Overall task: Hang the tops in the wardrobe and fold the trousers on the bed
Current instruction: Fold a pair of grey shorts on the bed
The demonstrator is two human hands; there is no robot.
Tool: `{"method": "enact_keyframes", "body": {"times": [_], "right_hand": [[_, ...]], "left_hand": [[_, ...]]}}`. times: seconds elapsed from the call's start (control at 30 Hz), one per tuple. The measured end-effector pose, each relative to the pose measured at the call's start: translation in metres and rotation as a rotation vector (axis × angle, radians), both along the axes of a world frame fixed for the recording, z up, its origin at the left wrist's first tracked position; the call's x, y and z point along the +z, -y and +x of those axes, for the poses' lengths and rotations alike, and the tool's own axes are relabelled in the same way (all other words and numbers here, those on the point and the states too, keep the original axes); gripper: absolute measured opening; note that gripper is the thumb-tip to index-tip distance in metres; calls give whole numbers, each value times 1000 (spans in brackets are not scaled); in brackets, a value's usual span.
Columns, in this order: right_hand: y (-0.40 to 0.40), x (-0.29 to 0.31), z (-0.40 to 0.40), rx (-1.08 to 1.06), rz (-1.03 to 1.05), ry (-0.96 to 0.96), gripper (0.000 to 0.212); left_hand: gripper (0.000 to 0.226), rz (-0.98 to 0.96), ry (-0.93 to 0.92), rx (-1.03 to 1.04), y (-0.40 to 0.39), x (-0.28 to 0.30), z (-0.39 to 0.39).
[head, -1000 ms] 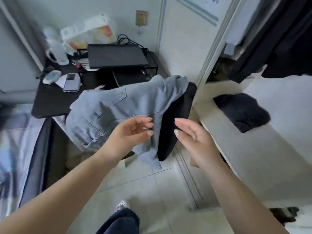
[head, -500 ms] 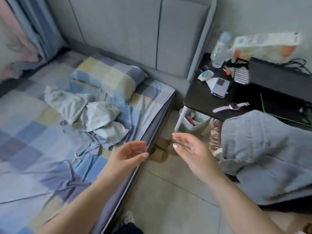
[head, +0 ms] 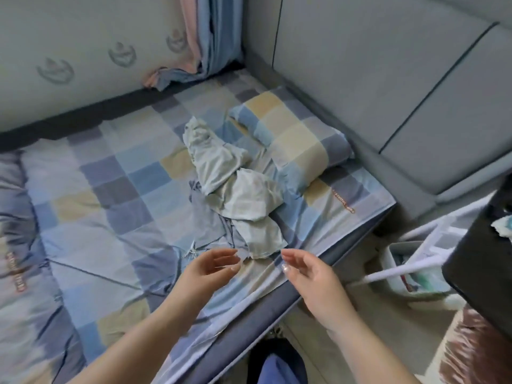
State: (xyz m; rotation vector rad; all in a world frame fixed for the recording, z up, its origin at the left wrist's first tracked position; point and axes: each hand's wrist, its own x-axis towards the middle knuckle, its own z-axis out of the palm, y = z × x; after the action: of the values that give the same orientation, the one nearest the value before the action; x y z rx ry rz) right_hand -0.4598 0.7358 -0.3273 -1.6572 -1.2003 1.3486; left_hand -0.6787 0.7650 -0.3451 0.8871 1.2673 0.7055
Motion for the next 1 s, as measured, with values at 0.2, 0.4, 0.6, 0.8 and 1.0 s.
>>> {"method": "enact_keyframes", "body": {"times": [0.2,0.4,0.6,0.8,1.0], "right_hand": [[-109,-84,-26,222,-144,5,23],[-204,-224,-69,402,-234,53,19],[-264,-377,-97,518,-212,220,35],[-301,-465,-112,563,-69,335,70],[-322,-498,-146,391,-105,310,83]], "left_hand": [[22,-152,-54,276,-64,-77,-23],[17,-251,-183,487,-119,-200,-54],[34,-135,-499,464,-168,-335,-75],[61,-130,-452,495,-201,-407,-53],[71,-93,-430,449,-214,-433,-43]]}}
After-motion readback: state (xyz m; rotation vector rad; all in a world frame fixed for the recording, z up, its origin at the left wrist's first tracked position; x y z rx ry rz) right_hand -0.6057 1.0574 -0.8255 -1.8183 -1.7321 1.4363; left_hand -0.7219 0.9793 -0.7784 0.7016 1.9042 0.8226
